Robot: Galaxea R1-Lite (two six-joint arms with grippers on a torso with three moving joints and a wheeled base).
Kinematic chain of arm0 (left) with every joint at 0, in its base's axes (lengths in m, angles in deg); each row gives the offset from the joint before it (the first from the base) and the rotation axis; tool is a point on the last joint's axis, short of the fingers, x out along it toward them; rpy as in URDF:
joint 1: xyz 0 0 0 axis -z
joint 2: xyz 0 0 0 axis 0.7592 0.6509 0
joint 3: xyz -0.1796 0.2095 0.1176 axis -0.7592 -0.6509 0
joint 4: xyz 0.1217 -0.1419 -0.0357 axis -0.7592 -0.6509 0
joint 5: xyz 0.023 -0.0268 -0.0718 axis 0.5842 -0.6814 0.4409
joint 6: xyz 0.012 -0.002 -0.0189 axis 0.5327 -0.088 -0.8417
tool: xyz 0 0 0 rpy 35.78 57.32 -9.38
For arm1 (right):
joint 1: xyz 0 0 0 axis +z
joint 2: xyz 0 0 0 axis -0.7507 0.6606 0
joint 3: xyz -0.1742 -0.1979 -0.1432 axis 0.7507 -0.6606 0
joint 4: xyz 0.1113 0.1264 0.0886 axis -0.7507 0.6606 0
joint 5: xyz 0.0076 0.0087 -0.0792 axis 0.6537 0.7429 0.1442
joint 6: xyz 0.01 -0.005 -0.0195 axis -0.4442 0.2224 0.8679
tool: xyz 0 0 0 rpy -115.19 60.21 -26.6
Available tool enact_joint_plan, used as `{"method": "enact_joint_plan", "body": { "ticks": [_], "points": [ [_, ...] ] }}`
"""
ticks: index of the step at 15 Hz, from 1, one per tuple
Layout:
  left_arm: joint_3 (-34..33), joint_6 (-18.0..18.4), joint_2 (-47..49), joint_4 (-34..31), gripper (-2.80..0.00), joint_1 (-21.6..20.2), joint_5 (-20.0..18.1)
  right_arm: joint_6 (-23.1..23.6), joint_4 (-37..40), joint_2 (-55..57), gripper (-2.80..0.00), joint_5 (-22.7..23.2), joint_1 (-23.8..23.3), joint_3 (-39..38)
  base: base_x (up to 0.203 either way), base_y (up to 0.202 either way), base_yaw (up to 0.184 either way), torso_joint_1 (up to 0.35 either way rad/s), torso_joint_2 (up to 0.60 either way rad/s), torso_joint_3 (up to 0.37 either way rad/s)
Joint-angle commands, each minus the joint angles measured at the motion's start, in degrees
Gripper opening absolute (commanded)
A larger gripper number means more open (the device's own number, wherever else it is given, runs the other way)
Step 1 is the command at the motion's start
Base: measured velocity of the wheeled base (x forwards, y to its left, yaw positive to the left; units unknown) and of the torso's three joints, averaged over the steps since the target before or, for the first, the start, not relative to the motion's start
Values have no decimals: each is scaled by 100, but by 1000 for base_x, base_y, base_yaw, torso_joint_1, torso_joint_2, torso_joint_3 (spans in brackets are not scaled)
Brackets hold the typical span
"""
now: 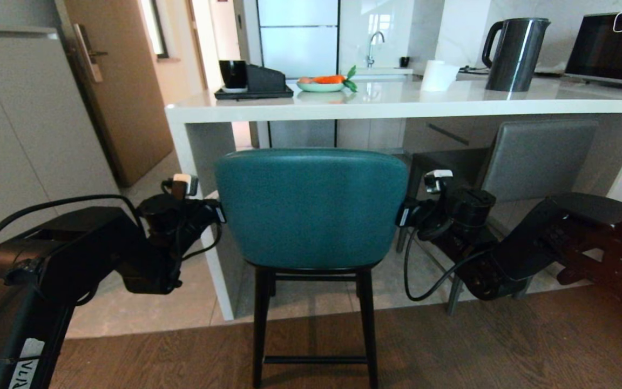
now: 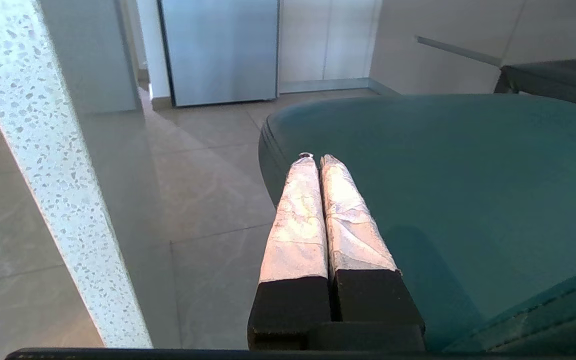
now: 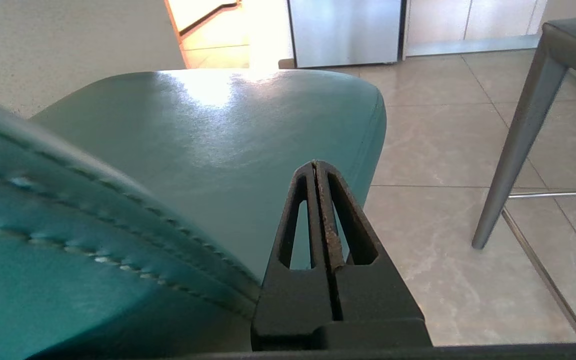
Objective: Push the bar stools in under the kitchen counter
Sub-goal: Pull the blue chair out from under the dining table
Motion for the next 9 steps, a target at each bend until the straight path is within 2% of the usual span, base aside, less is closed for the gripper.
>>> {"method": "enact_joint_plan", "body": {
  "ticks": [1, 7, 9],
  "points": [
    [-200, -16, -200, 74, -280, 285, -49, 38, -43, 1, -280, 21, 70, -23, 0, 0, 0, 0, 0, 0],
    [-1485, -9, -613, 766, -280, 761, -112, 38, -86, 1, -280, -153, 364, -125, 0, 0, 0, 0, 0, 0],
    [-1902, -9, -740, 811, -280, 891, -85, 38, -211, -42, -280, -154, 414, -289, 0, 0, 0, 0, 0, 0]
  ]
}}
